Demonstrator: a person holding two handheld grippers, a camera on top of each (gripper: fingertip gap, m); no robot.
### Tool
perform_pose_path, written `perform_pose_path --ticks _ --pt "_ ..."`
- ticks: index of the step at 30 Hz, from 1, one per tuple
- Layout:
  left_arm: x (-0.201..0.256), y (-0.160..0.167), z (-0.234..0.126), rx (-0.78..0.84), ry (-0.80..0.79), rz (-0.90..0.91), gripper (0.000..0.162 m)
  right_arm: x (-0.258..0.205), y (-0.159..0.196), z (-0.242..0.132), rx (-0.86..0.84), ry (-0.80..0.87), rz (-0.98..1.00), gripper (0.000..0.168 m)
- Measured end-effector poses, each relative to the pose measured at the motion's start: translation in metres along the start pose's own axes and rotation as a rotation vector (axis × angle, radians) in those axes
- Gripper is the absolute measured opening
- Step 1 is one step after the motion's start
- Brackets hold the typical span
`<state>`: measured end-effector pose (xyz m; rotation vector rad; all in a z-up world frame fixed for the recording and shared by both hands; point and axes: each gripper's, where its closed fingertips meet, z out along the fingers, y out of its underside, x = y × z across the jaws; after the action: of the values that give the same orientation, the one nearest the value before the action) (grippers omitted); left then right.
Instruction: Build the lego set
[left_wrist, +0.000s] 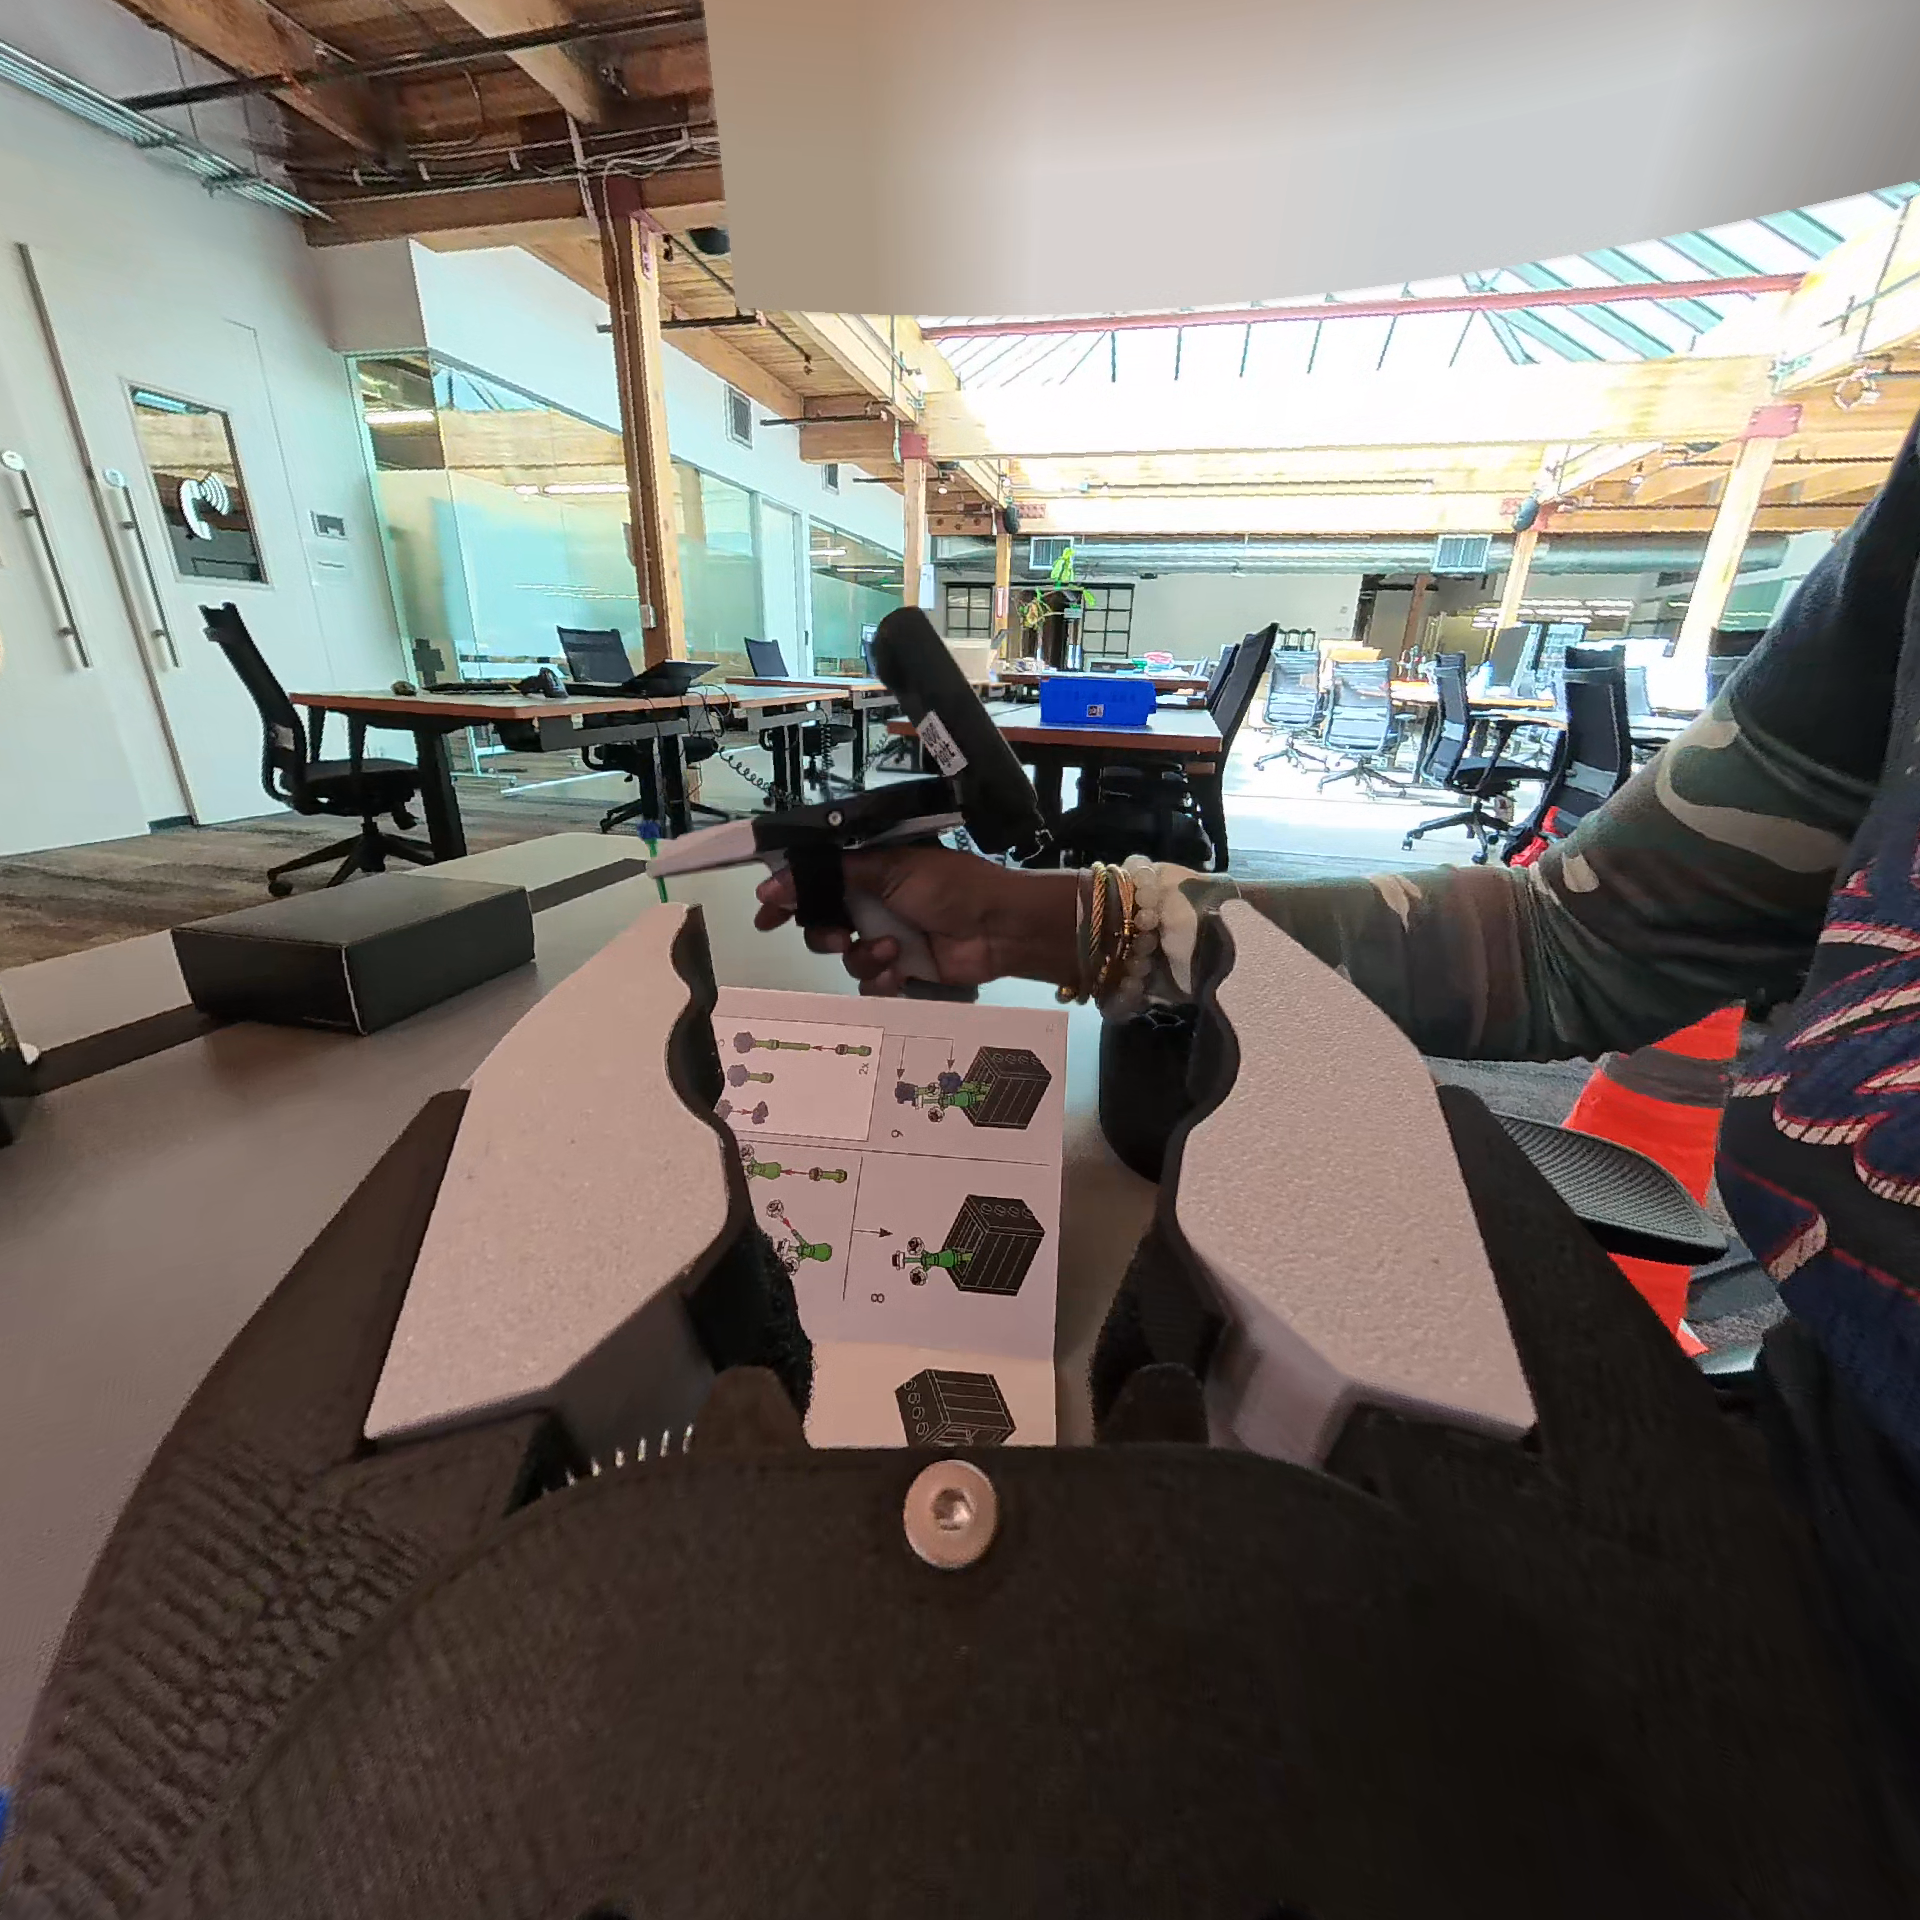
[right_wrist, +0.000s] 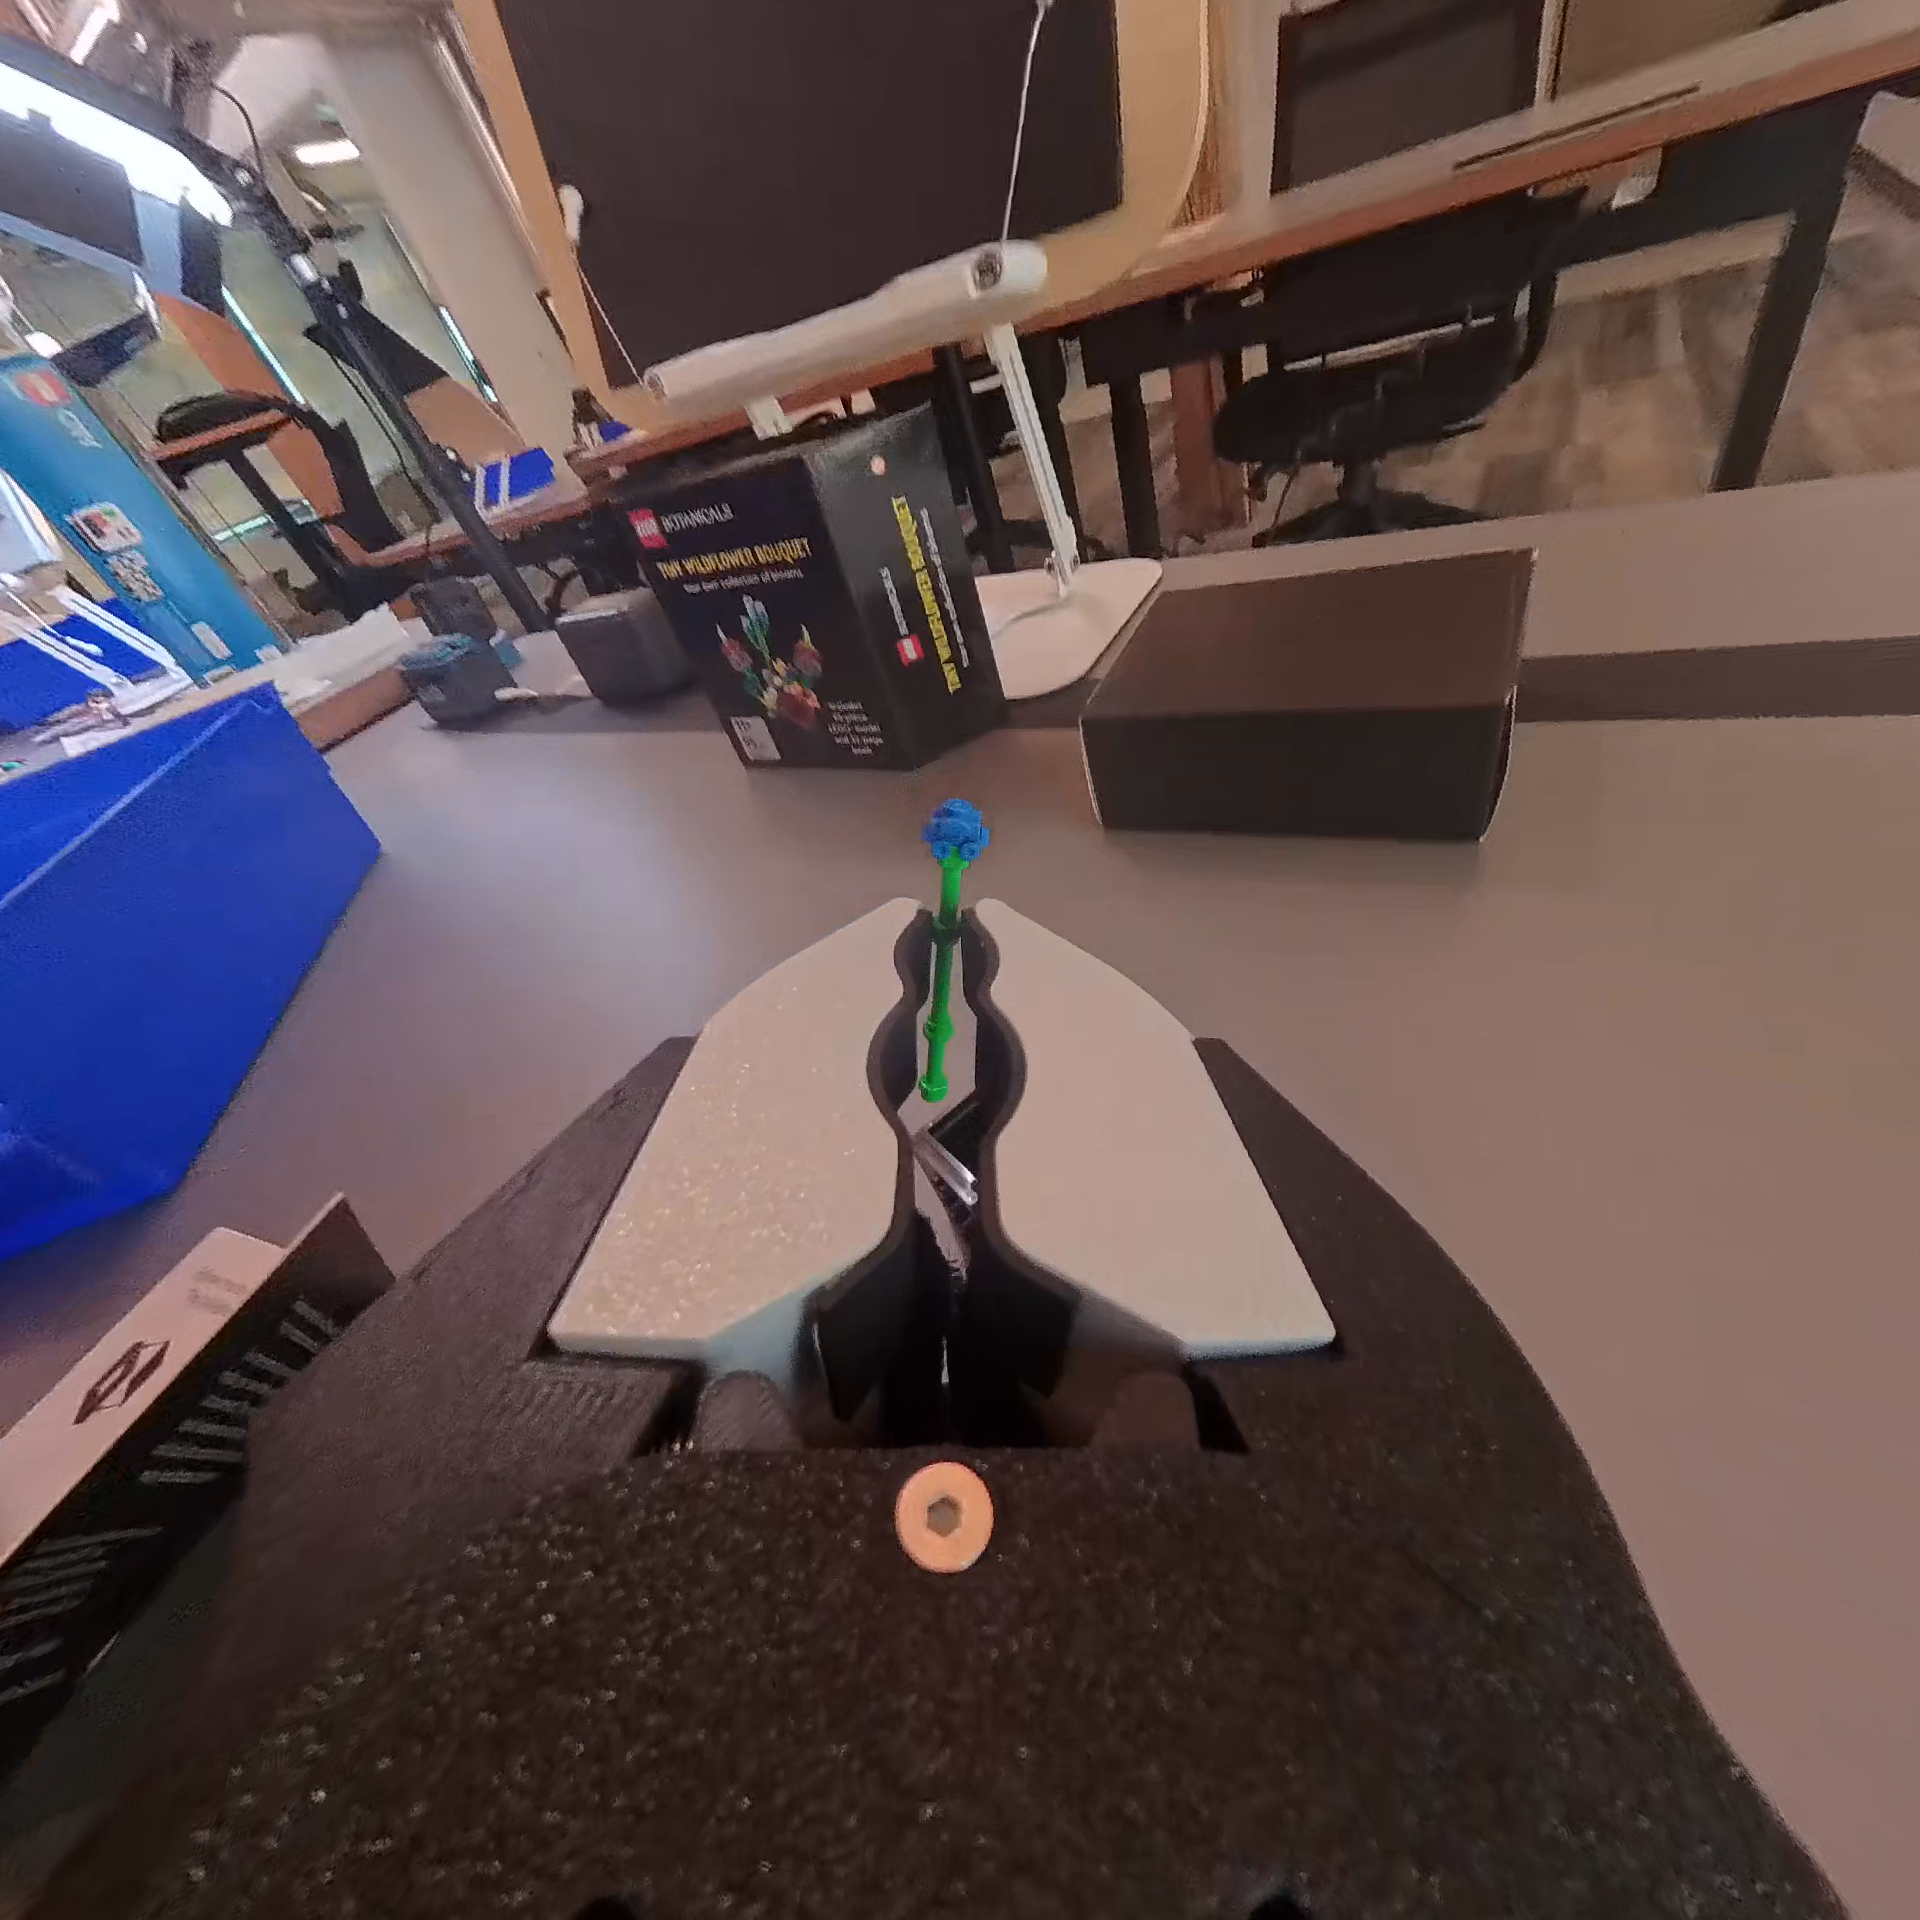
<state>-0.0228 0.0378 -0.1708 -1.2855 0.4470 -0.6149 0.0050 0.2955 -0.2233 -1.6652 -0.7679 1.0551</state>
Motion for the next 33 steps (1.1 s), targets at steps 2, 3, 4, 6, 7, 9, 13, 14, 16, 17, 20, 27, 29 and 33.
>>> perform_pose_path --ticks 2,3,4,6,7,9,13,14,16,17,20,27,29,33 --pt "0.000 0.000 0.000 0.003 -0.001 -0.002 0.089 0.001 0.004 0.000 -0.015 0.017 -0.032 0.005" --pt "0.000 0.000 0.000 0.003 -0.001 -0.002 0.089 0.002 0.007 -0.001 -0.023 0.030 -0.052 0.005" --pt "0.000 0.000 0.000 0.002 0.001 -0.002 0.089 0.004 0.010 -0.001 -0.035 0.042 -0.062 0.005" --pt "0.001 0.000 0.000 -0.004 0.007 0.002 0.089 0.006 0.015 -0.001 -0.053 0.060 -0.072 0.005" --pt "0.002 0.001 0.001 -0.007 0.009 0.006 0.089 0.008 0.017 -0.001 -0.058 0.068 -0.077 0.005" --pt "0.003 0.002 0.001 -0.013 0.013 0.012 0.088 0.008 0.017 -0.001 -0.058 0.077 -0.083 0.005" --pt "0.004 0.003 0.002 -0.020 0.018 0.021 0.088 0.008 0.018 0.000 -0.067 0.089 -0.100 0.005" --pt "0.005 0.003 0.002 -0.020 0.019 0.022 0.088 0.009 0.019 0.000 -0.077 0.095 -0.101 0.006" --pt "0.005 0.003 0.002 -0.021 0.021 0.025 0.088 0.010 0.025 0.001 -0.122 0.108 -0.100 0.010" --pt "0.005 0.003 0.002 -0.023 0.022 0.026 0.088 0.010 0.029 0.000 -0.146 0.111 -0.104 0.012" --pt "0.005 0.003 0.002 -0.025 0.021 0.027 0.088 0.008 0.032 -0.002 -0.165 0.121 -0.125 0.012" --pt "0.004 0.004 0.002 -0.026 0.014 0.017 0.088 0.009 0.032 -0.011 -0.163 0.128 -0.105 0.016" --pt "0.004 0.004 0.002 -0.028 0.013 0.017 0.088 0.009 0.033 -0.013 -0.165 0.127 -0.097 0.020" --pt "0.004 0.004 0.002 -0.029 0.011 0.018 0.087 0.008 0.036 -0.014 -0.177 0.121 -0.089 0.030"
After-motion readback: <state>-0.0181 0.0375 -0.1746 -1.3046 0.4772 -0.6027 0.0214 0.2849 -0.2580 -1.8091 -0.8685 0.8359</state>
